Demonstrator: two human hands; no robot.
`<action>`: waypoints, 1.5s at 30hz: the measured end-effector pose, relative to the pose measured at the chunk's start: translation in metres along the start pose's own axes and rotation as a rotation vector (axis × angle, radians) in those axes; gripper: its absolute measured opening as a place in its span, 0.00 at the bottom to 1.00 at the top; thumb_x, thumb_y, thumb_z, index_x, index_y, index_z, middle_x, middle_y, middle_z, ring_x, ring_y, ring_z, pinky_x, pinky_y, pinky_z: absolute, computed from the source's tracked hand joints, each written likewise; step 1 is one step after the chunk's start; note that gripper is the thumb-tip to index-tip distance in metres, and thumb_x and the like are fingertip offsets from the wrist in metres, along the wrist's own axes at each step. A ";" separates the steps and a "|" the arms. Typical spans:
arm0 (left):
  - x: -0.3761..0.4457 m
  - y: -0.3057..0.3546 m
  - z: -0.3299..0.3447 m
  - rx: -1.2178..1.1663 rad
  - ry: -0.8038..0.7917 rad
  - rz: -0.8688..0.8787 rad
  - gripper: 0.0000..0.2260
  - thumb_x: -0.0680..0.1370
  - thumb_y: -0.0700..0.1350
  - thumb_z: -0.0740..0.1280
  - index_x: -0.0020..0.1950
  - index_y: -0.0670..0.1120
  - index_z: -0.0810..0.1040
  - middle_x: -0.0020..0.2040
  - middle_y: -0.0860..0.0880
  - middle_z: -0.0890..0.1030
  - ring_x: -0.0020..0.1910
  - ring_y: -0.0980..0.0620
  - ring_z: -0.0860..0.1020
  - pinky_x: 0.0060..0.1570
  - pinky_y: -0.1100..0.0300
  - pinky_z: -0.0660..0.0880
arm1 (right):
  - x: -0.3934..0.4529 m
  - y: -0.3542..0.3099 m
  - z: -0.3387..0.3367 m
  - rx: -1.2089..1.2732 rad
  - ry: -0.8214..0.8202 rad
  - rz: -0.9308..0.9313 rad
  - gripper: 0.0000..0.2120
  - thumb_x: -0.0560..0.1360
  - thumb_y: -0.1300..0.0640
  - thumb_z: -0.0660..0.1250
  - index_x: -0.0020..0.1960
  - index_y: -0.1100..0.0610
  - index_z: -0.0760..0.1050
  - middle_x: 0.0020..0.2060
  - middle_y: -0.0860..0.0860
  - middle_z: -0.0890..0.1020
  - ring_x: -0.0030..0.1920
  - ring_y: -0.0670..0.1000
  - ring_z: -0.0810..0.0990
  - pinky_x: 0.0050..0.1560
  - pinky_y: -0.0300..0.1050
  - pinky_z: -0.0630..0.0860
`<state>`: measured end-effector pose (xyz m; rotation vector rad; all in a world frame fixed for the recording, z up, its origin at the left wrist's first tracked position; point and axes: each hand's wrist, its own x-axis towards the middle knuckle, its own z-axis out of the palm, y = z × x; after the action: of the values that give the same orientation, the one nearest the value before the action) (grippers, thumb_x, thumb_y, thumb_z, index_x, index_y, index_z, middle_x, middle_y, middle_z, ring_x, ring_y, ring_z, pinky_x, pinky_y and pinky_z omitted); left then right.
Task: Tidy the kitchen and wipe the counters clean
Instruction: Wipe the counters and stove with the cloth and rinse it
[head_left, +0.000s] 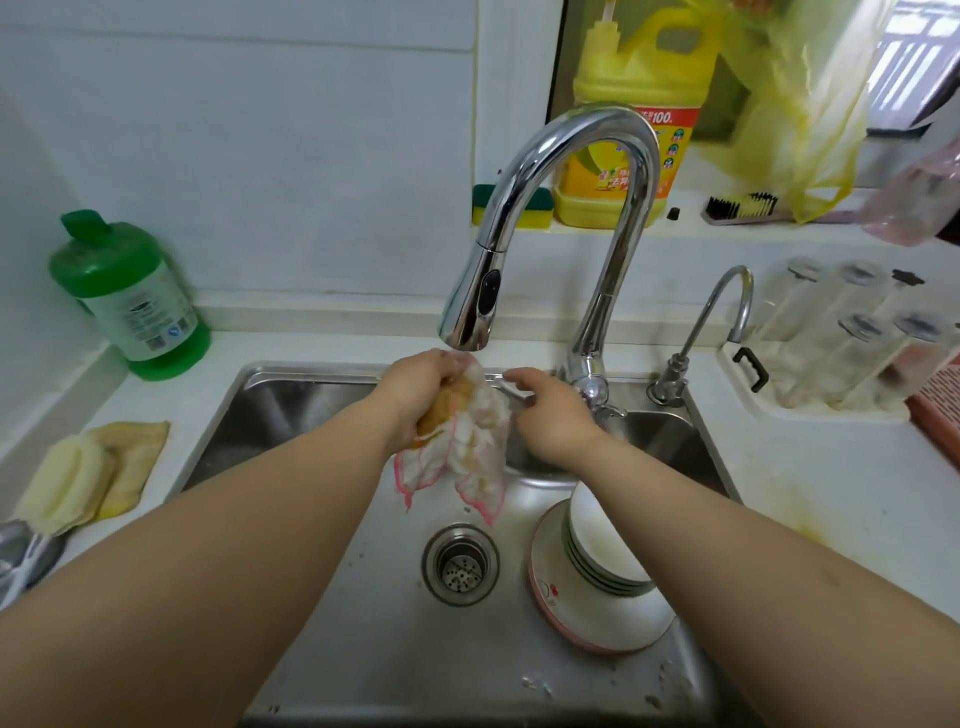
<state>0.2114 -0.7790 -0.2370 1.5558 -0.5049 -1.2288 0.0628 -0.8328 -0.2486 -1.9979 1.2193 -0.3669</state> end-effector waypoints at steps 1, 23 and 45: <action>0.001 0.002 0.000 -0.004 -0.024 0.000 0.07 0.76 0.41 0.64 0.49 0.46 0.80 0.46 0.41 0.82 0.47 0.41 0.80 0.56 0.46 0.76 | 0.004 -0.005 0.005 0.075 -0.071 0.008 0.25 0.75 0.64 0.62 0.71 0.53 0.68 0.68 0.52 0.72 0.66 0.54 0.71 0.65 0.44 0.69; 0.012 -0.026 -0.018 0.153 0.089 -0.027 0.13 0.80 0.43 0.59 0.38 0.43 0.75 0.30 0.48 0.78 0.26 0.54 0.75 0.27 0.65 0.69 | 0.032 -0.041 0.036 0.850 -0.279 0.144 0.05 0.77 0.63 0.62 0.50 0.57 0.76 0.47 0.61 0.81 0.50 0.59 0.80 0.60 0.58 0.75; 0.007 -0.003 -0.035 -0.156 0.224 0.040 0.06 0.79 0.42 0.61 0.43 0.45 0.74 0.40 0.44 0.79 0.39 0.47 0.77 0.45 0.52 0.77 | 0.040 0.019 0.011 -0.254 -0.261 0.022 0.14 0.78 0.47 0.63 0.39 0.56 0.74 0.35 0.51 0.76 0.41 0.52 0.75 0.41 0.44 0.70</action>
<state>0.2444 -0.7669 -0.2455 1.5192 -0.2864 -1.0237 0.0773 -0.8663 -0.2754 -2.1634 1.1651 0.0650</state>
